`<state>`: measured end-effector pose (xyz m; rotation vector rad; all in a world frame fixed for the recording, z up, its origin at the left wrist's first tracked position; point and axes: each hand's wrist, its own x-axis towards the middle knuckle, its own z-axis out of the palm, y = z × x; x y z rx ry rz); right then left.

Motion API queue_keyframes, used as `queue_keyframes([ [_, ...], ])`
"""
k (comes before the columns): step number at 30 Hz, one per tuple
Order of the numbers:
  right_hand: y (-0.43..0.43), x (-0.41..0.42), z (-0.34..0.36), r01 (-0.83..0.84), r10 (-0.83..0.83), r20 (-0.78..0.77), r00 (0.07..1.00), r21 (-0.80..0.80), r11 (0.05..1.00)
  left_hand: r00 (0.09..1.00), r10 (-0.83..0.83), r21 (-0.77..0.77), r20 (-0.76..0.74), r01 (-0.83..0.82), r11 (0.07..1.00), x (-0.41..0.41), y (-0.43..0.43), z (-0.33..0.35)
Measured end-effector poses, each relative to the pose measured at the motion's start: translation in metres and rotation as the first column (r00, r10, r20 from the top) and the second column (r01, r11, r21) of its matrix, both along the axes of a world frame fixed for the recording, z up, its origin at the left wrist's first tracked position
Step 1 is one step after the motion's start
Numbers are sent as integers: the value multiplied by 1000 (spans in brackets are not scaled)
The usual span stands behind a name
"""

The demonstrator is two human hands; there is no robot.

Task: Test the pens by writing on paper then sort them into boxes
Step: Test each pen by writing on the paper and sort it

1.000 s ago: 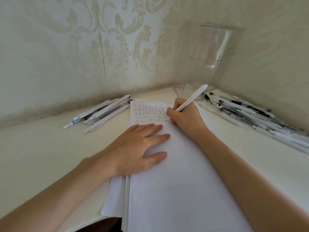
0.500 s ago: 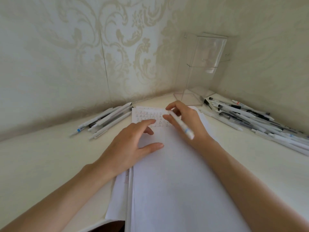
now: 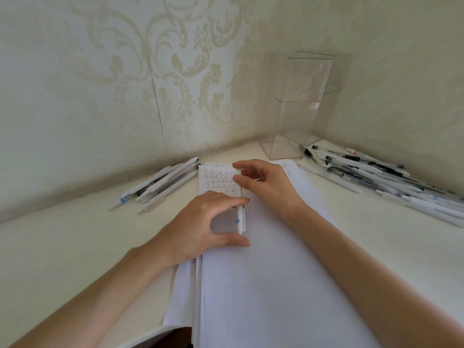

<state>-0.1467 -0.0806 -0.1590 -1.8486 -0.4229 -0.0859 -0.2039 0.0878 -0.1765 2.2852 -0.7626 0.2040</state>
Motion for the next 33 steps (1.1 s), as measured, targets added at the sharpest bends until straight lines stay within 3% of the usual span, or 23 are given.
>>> queue_keyframes([
  [7, 0, 3, 0, -11, 11, 54, 998, 3, 1000, 991, 35, 11, 127, -37, 999, 4, 2, -6],
  [10, 0, 5, -2, -39, 39, 29, 999, 12, 999, 947, 219, -85, 233, -205, 975, 10, 10, -4],
  [12, -1, 6, -5, -48, 48, 11, 999, -35, 998, 861, 446, -188, 246, -409, 893, 15, 20, -1],
  [14, 0, 6, -8, -46, 47, 5, 999, -75, 996, 748, 614, -194, 251, -583, 789, 17, 32, 1],
  [16, 1, 6, -9, -49, 49, 5, 999, -92, 995, 665, 701, -137, 258, -693, 708, 19, 43, 0],
  [20, 2, 3, -8, -35, 35, -3, 999, -131, 991, 581, 737, 11, 345, -788, 616, 23, 45, -5],
  [22, 0, 4, -5, 0, 2, 15, 1000, -175, 985, 652, 618, 50, 440, -705, 708, 21, 36, -5],
  [25, -13, 12, -1, 214, -159, 180, 971, -350, 912, 911, 195, 156, 364, -266, 951, 7, 15, -2],
  [27, -30, 20, 1, 427, -290, 334, 897, -481, 766, 980, -76, 292, 183, 20, 956, -2, 2, -2],
  [28, -41, 24, 3, 508, -353, 372, 859, -526, 682, 988, -132, 347, 77, 97, 933, -4, -1, -3],
  [31, -73, 31, 6, 617, -519, 367, 772, -628, 474, 992, -126, 408, -28, 126, 904, -3, -3, -6],
  [33, -88, 34, 2, 606, -577, 317, 752, -676, 419, 992, -126, 408, -14, 120, 905, -3, -3, -5],
])
